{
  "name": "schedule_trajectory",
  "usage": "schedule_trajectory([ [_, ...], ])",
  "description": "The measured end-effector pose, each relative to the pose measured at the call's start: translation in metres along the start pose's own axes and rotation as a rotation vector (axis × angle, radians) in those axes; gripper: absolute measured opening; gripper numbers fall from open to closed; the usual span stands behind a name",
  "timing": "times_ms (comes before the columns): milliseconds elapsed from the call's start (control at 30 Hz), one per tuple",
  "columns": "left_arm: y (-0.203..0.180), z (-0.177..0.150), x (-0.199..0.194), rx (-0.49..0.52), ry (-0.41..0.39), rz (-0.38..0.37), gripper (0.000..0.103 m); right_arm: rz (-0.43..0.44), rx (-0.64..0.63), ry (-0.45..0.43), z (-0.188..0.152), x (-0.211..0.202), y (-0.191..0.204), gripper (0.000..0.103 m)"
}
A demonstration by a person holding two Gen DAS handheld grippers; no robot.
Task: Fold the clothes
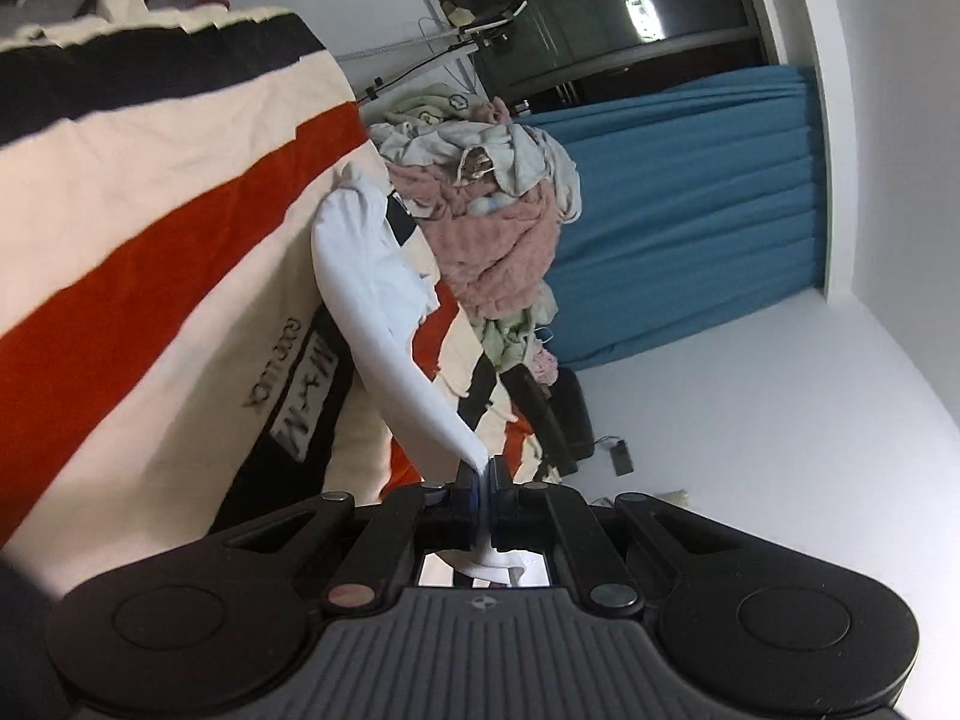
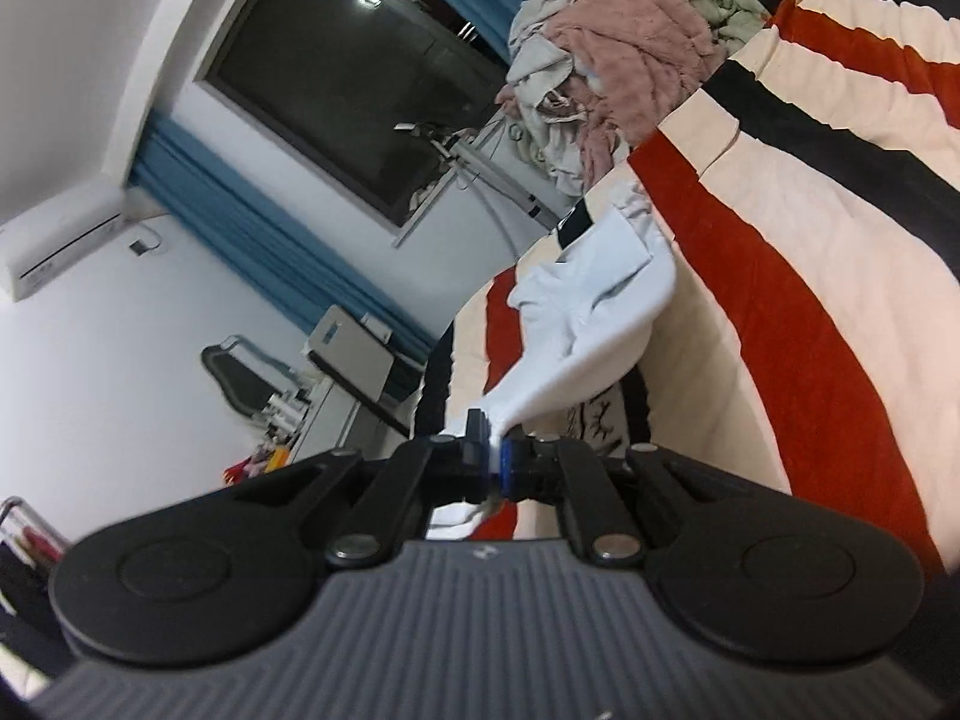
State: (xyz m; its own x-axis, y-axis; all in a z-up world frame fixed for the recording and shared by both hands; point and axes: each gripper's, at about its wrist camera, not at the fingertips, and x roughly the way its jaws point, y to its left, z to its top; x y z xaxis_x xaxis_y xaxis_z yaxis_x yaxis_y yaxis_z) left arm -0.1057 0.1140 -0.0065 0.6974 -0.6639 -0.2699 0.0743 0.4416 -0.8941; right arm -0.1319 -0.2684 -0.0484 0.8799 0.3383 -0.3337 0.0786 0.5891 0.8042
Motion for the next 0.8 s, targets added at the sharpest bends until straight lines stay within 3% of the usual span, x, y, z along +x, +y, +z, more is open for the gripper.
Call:
schedule_trajectory([
  [167, 0.009, -0.042, -0.050, -0.049, 0.021, 0.036, 0.003, 0.021, 0.006, -0.027, -0.011, -0.041, 0.008, 0.007],
  [267, 0.013, -0.042, -0.060, -0.054, 0.004, 0.073, 0.003, 0.031, 0.007, -0.045, -0.017, -0.064, 0.013, 0.007],
  [333, 0.012, -0.031, -0.055, -0.035, -0.025, 0.095, 0.003, 0.000, -0.013, -0.075, -0.008, -0.054, 0.013, 0.007],
  [600, 0.005, 0.049, 0.027, -0.050, -0.039, 0.131, 0.003, -0.051, 0.004, -0.092, 0.056, 0.028, 0.011, 0.007],
  [800, -0.003, 0.125, 0.135, 0.031, -0.067, 0.219, 0.003, -0.129, -0.051, -0.090, 0.113, 0.121, 0.013, 0.007],
])
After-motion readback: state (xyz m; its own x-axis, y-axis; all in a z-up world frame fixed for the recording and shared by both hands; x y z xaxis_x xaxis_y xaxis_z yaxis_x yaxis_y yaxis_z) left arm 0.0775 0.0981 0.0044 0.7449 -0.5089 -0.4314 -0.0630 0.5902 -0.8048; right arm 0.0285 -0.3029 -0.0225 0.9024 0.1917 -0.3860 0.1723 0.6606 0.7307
